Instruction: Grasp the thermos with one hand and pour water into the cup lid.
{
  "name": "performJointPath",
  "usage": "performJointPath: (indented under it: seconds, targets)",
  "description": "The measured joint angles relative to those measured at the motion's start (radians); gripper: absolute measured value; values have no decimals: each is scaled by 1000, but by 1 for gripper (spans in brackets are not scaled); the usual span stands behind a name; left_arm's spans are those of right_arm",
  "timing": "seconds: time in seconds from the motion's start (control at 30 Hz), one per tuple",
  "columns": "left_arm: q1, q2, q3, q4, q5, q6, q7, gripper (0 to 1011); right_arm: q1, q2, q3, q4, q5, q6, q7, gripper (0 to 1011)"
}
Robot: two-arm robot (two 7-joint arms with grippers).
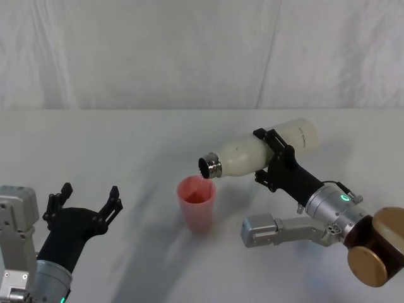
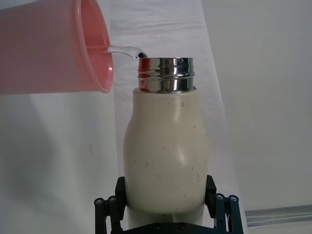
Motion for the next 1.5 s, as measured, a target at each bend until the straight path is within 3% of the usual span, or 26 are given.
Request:
performJointPath:
  seconds: [1.5]
  targets:
    - [0,0,0,0,0,0,0,1001,1,3,-6,-14,-1,4,13,959]
